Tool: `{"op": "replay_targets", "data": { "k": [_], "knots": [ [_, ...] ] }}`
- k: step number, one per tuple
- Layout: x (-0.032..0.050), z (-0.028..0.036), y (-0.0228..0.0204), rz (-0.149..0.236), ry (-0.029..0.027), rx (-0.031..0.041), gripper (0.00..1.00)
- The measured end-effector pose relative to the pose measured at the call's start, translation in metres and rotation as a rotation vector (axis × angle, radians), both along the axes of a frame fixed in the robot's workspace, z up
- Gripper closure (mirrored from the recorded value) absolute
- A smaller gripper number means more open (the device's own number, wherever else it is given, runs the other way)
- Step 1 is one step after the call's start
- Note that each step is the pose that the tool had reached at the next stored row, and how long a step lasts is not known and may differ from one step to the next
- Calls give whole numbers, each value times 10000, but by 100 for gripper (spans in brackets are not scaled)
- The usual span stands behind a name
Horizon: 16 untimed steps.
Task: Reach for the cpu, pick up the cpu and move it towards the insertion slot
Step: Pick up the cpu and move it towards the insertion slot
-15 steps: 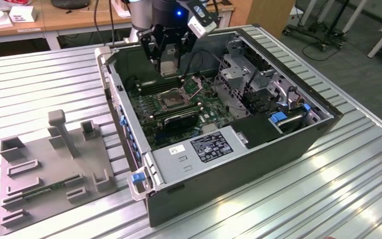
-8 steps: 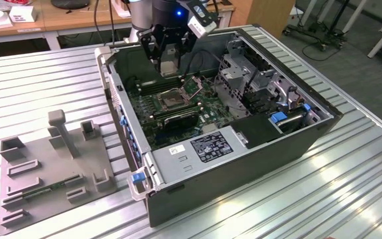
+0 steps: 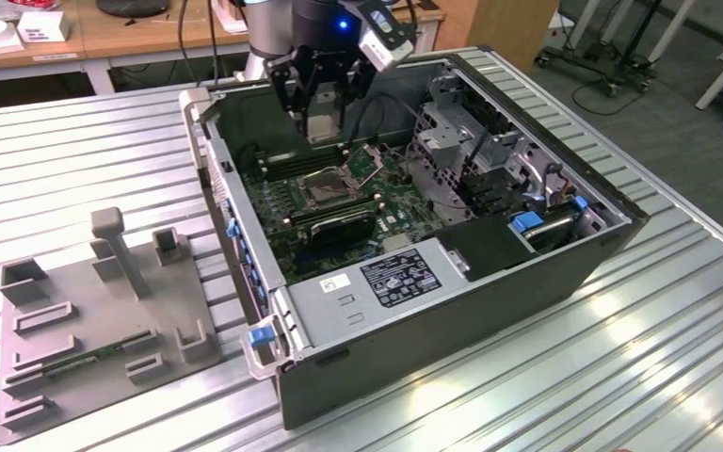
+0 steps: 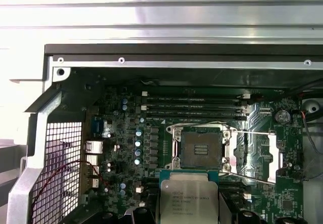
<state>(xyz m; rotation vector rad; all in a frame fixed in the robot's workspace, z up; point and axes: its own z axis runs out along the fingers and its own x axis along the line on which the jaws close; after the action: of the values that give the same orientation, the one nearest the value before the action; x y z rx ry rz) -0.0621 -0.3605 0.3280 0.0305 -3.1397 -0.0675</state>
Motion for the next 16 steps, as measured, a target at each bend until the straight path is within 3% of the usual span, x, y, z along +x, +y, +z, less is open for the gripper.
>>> {"op": "replay_targets", "data": {
  "k": [12, 16],
  "knots": [
    [19, -11, 16, 0, 0, -1, 46],
    [25, -27, 40, 0, 0, -1, 46]
  ]
}}
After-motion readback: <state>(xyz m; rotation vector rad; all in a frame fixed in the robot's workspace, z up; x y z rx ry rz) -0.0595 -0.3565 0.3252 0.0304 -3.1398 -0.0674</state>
